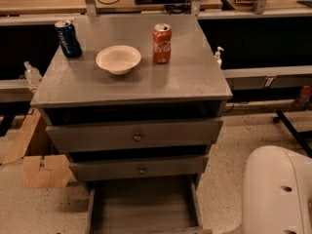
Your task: Close bottom drawer
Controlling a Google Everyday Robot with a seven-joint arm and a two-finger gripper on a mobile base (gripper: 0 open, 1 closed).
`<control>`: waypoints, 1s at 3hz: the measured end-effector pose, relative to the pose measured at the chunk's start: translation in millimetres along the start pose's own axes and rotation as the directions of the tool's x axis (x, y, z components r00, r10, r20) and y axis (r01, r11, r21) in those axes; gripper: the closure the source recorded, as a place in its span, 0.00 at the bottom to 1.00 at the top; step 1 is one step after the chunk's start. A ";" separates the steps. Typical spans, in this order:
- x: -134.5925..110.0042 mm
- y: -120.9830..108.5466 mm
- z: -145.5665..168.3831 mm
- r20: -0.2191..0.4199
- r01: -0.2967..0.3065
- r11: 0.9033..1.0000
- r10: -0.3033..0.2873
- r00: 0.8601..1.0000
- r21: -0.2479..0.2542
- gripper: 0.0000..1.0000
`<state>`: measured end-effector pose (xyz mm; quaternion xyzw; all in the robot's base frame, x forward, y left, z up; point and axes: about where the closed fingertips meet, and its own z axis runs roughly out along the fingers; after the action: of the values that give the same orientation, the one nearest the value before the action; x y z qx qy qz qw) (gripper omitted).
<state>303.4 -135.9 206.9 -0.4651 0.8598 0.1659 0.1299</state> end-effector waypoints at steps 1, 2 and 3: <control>-7.3 2.9 32.8 0.034 0.039 0.998 -0.037 0.999 -0.045 1.00; -31.1 -11.4 72.3 0.093 0.095 0.992 -0.087 0.992 -0.081 1.00; -49.9 -34.5 100.8 0.115 0.126 0.988 -0.115 0.987 -0.093 1.00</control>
Offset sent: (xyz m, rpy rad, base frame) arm 0.0682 0.0580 -0.0800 0.1689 -0.0542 0.1348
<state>366.0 -75.0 128.2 -0.5126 0.8123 0.2257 0.1629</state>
